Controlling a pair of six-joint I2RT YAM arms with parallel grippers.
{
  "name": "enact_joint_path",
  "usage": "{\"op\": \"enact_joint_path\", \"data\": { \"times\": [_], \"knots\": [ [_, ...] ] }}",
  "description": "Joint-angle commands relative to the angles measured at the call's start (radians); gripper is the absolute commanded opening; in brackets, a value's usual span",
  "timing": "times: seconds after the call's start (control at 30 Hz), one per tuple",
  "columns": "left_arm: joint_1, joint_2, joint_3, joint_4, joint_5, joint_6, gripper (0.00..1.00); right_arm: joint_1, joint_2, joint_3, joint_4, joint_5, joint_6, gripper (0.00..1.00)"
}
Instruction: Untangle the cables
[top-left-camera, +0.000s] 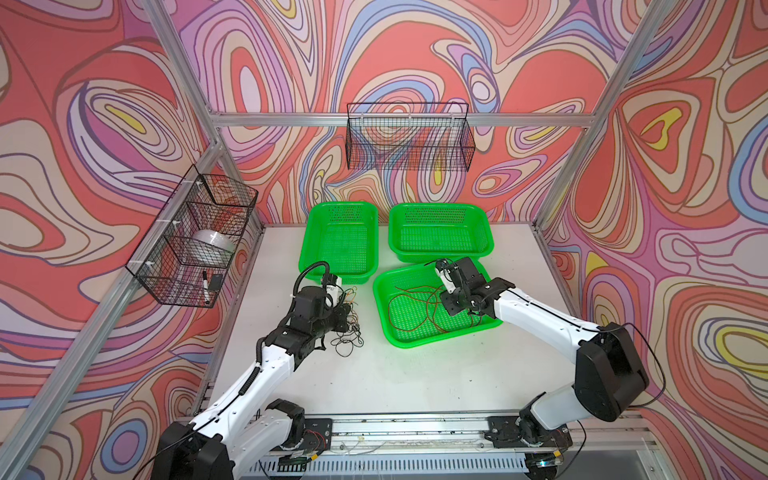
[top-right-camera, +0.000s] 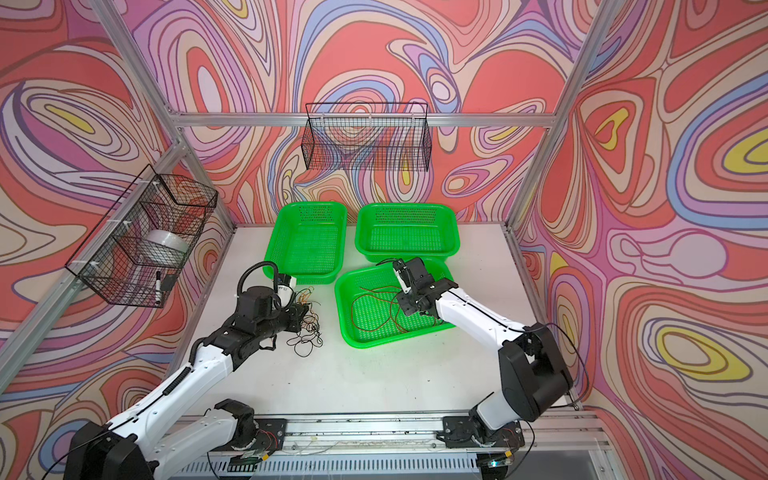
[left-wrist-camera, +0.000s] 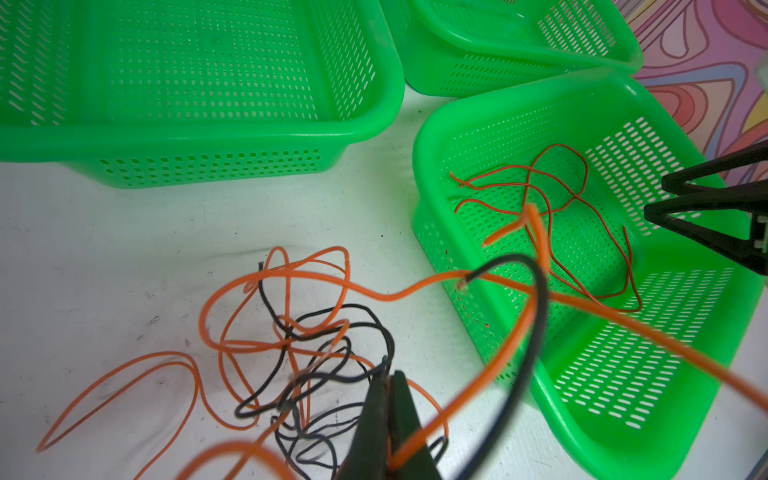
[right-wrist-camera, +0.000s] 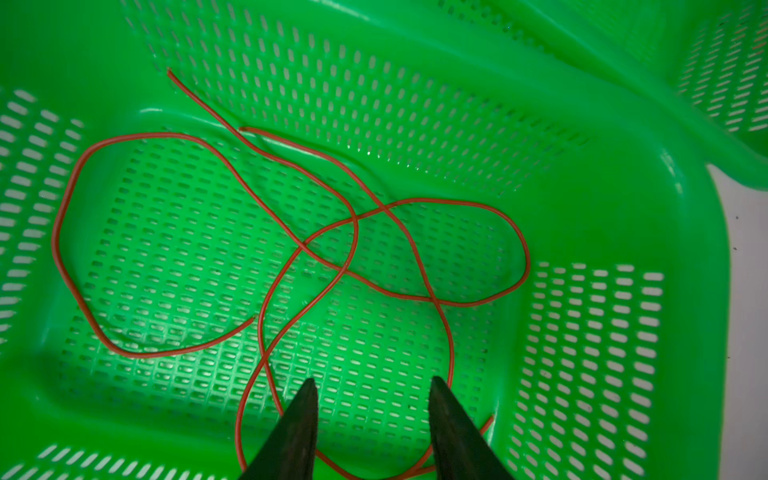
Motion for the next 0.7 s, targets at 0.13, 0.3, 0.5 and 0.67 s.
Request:
{"op": "enact_joint_path", "data": {
  "times": [0.13, 0.3, 0.5, 0.67],
  "knots": [
    [-0.032, -0.058, 0.076, -0.066, 0.059, 0.054, 0.02, 0.052, -0.069, 0.104, 0.053, -0.266, -0.005, 0.51],
    [-0.034, -0.048, 0.078, -0.042, 0.062, 0.101, 0.04, 0.155, 0.014, 0.114, 0.199, -0.426, 0.021, 0.51],
    [-0.031, 0.01, 0.117, -0.071, 0.014, 0.166, 0.03, 0.231, 0.243, 0.253, 0.219, -0.191, 0.17, 0.51],
    [-0.003, 0.0, 0.11, -0.072, -0.057, 0.168, 0.01, 0.273, 0.374, 0.369, 0.199, -0.053, 0.276, 0.53]
  ]
}}
